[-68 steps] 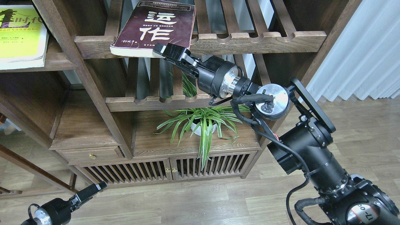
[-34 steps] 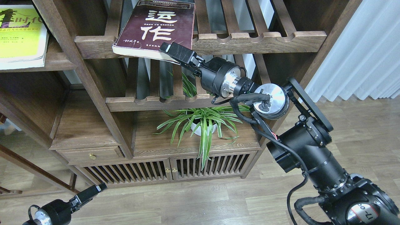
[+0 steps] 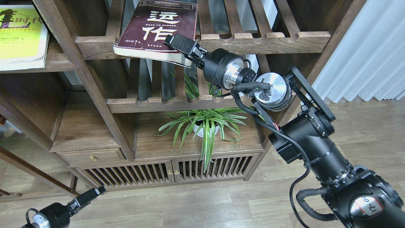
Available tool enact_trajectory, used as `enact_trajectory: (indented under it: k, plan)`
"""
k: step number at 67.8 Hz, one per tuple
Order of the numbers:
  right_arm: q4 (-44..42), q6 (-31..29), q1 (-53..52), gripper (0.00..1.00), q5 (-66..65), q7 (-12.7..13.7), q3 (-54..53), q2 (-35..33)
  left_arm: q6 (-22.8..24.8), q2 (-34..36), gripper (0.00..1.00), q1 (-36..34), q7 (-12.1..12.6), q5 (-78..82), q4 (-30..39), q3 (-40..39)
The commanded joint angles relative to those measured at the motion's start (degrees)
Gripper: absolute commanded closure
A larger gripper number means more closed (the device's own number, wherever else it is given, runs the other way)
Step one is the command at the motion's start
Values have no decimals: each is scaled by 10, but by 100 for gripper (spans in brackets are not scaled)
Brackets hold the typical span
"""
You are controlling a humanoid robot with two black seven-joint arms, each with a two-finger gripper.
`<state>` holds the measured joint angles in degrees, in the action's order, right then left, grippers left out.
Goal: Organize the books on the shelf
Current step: 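Grasp the maroon book's lower edge with the right gripper and pull it out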
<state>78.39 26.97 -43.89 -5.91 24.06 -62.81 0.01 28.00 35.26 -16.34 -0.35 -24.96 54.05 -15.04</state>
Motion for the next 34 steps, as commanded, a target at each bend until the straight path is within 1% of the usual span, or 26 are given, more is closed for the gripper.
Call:
enact_trajectory:
  k: [1,2,3,7,8,9,11,13,14,16,17,18,19,21,22,24,25,29,34]
  plan:
    - [-1,-3,-5,22,4,0,-2,0,0,-2,0,0,0,0,-3,0]
    - [-1,-4,-5,24,5,0,-3,0,0,-2,0,0,0,0,-3,0]
    - [-1,-7,-5,29,6,1,-5,0,0,-2,0,0,0,0,-3,0]
    - [0,-10,-5,36,8,1,-6,0,0,-2,0,0,0,0,-5,0]
    - [0,-16,-5,40,10,1,-7,0,0,-2,0,0,-1,0,-6,0]
    - [0,-17,-5,42,11,2,-7,0,0,-3,0,0,-1,0,-6,0]
    - [0,-29,-5,49,13,3,-9,0,0,-3,0,1,-1,0,-7,0]
    - [0,-38,-5,53,16,5,-10,0,0,-2,0,1,-1,0,-7,0]
    - [0,-51,-4,59,19,6,-11,0,0,-3,0,1,-1,0,-7,0]
    - [0,-61,-4,63,20,6,-13,0,0,-3,0,1,-1,0,-7,0]
    - [0,-75,-3,69,24,7,-16,0,0,-2,0,1,-1,-1,-7,0]
    - [0,-81,-2,72,25,8,-17,0,0,-2,0,1,-1,0,-8,0]
    - [0,-92,-1,77,28,8,-20,0,0,-2,0,1,-1,-1,-7,0]
    - [0,-104,0,83,32,9,-22,0,0,-3,0,1,-1,-1,-8,0]
    - [0,-114,0,88,34,10,-25,0,0,-2,0,1,-1,-1,-8,0]
    - [0,-122,1,92,38,12,-26,0,0,-3,0,1,-1,-1,-8,0]
    - [1,-134,3,96,46,23,-29,0,0,-2,0,1,-1,-2,-9,0]
    - [1,-139,5,97,47,34,-32,0,0,-2,0,1,-2,-3,-10,-1]
    - [4,-141,12,97,48,39,-38,0,0,-2,0,2,-2,-3,-11,-4]
